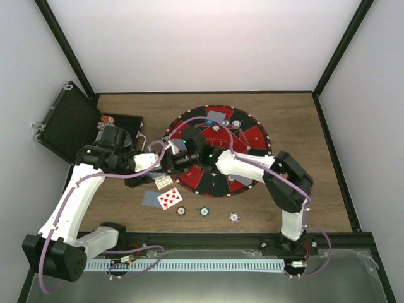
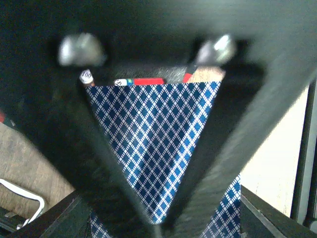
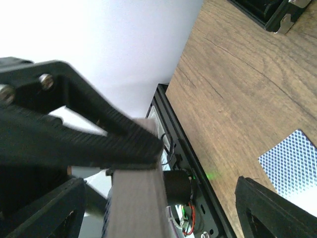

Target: Distribute texas hold em gaming equipment

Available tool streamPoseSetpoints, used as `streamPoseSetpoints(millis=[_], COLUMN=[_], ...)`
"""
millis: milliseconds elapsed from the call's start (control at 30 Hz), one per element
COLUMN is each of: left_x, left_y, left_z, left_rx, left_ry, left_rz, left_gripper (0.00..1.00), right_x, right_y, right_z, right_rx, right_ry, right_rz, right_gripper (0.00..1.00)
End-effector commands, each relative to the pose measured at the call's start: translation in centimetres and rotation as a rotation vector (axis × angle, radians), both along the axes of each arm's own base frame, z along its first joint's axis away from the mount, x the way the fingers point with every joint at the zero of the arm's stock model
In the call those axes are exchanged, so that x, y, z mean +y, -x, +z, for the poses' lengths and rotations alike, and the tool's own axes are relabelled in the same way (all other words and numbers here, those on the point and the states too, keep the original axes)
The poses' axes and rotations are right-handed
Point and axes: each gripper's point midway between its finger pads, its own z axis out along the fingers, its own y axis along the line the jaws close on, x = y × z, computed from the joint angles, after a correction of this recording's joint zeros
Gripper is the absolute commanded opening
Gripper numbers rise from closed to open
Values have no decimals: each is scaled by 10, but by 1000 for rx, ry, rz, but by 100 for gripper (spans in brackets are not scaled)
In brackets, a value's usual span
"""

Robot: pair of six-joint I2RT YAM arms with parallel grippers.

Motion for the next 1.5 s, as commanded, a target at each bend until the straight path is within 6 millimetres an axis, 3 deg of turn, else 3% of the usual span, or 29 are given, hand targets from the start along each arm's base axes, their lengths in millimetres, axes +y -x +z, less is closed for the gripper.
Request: streamPoseSetpoints(millis=[0,167,500,733,1300,1367,1467], left_x=[-3,-2,-1,-1,0,0,1], left_y=[1,2,0,-1,-2,-2,-2], left_z=[9,9,8,7,2,2,-1], left_rx=[-29,-37,-41,-46,-35,-34,-33], left_ry=[25,20,10,13,4,5,1], left_rz=[-20,-21,-13,-7,-6,-5,-5], left_gripper=[4,4,4,4,4,4,4], right_x=[15,18,1,-20,-36,-37,-39], right_y=[-6,-14,-33,-33,-31,-30,-30], right_z=[5,-12,-44,-46,-29,-27,-19], right_rx=[-2,18,50,48,2,1,-6], right_ry=[-9,28,116,137,148,149,148], right_rz=[17,2,-62,-97,-121,-123,-131], right_gripper=[83,79,67,66,56,52,39])
